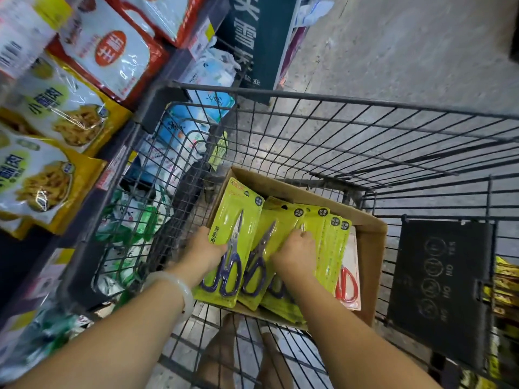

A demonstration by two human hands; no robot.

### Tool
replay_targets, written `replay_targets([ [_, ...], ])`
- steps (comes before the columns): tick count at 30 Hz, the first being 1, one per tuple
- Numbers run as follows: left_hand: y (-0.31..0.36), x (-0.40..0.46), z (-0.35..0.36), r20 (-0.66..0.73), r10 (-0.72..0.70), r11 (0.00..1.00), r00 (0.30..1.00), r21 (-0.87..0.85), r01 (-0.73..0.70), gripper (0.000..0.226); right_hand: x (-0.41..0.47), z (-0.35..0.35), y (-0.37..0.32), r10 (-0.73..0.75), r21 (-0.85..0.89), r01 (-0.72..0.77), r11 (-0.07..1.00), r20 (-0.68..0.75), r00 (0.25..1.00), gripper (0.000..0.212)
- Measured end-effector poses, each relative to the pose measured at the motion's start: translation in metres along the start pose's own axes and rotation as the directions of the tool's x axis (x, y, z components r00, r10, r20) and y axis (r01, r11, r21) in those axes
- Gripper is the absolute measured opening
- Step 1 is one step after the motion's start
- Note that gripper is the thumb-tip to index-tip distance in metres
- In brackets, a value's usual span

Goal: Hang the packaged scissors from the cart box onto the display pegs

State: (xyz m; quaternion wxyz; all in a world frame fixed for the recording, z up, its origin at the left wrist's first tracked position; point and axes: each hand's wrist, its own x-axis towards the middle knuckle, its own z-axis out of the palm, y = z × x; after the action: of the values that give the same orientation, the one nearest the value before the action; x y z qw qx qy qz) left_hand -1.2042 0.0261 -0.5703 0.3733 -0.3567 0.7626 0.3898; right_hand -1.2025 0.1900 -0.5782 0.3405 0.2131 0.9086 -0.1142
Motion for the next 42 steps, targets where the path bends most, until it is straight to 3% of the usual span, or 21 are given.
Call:
replay_targets([
  [2,0.001,-0.001,0.003,-0.02,0.005,1.0,1.0,0.017,-0.005,0.045,-0.001,0.008,-0.011,0.015,0.134,-0.019,0.991,0.034,0.999,0.062],
  [5,0.002,-0.003,0.005,-0.015,-0.005,0.999,1.0,0.039,0.006,0.053,-0.005,0.016,-0.021,0.184,0.414,-0.212,0.885,0.108,0.977,0.075],
  [7,0.001,-0.003,0.006,-0.017,-0.011,1.0,1.0,0.027,0.011,0.054,-0.009,0.022,-0.021,0.263,0.456,-0.282,0.844,0.106,0.959,0.073],
  [10,0.0,-0.002,0.007,-0.02,-0.007,1.0,1.0,0.026,0.008,0.054,-0.008,0.029,-0.015,0.289,0.424,-0.316,0.849,0.128,0.949,0.058],
  [13,-0.002,-0.002,0.007,-0.014,-0.004,1.0,1.0,0.004,0.004,0.054,0.001,0.028,-0.007,0.274,0.508,-0.316,0.802,0.158,0.949,0.027],
  [18,-0.004,-0.007,0.002,-0.026,-0.012,0.994,1.0,-0.111,0.009,0.056,-0.01,0.021,-0.007,0.144,0.639,-0.186,0.747,0.118,0.983,0.031],
  [22,-0.004,-0.018,-0.016,-0.12,0.02,0.983,0.993,-0.179,-0.042,0.037,-0.014,0.0,0.012,0.069,0.737,-0.13,0.663,0.112,0.991,0.045],
  [24,-0.004,-0.021,-0.028,-0.146,0.011,0.967,0.989,-0.25,-0.048,0.039,-0.013,-0.018,0.026,0.03,0.763,-0.074,0.642,0.071,0.997,0.03],
  [25,-0.003,-0.026,-0.035,-0.149,0.005,0.959,0.989,-0.28,-0.047,0.039,-0.013,-0.03,0.032,0.016,0.779,-0.043,0.626,0.042,0.999,0.01],
  [27,-0.005,-0.032,-0.045,-0.135,0.011,0.943,0.991,-0.328,-0.055,0.035,-0.014,-0.053,0.041,-0.004,0.784,0.012,0.621,-0.012,1.0,0.025],
  [30,-0.005,-0.049,-0.052,-0.111,0.053,0.909,0.992,-0.405,-0.094,0.016,-0.019,-0.087,0.046,-0.046,0.782,0.057,0.621,-0.036,0.998,0.028],
  [34,0.003,-0.09,-0.063,-0.113,0.141,0.84,0.984,-0.511,-0.179,0.013,-0.032,-0.125,0.038,-0.178,0.801,0.158,0.578,-0.066,0.982,0.018],
  [42,-0.042,-0.189,-0.093,-0.344,0.153,0.636,0.926,-0.683,-0.359,0.005,-0.1,-0.154,-0.001,-0.44,0.819,0.314,0.479,-0.085,0.894,0.031],
])
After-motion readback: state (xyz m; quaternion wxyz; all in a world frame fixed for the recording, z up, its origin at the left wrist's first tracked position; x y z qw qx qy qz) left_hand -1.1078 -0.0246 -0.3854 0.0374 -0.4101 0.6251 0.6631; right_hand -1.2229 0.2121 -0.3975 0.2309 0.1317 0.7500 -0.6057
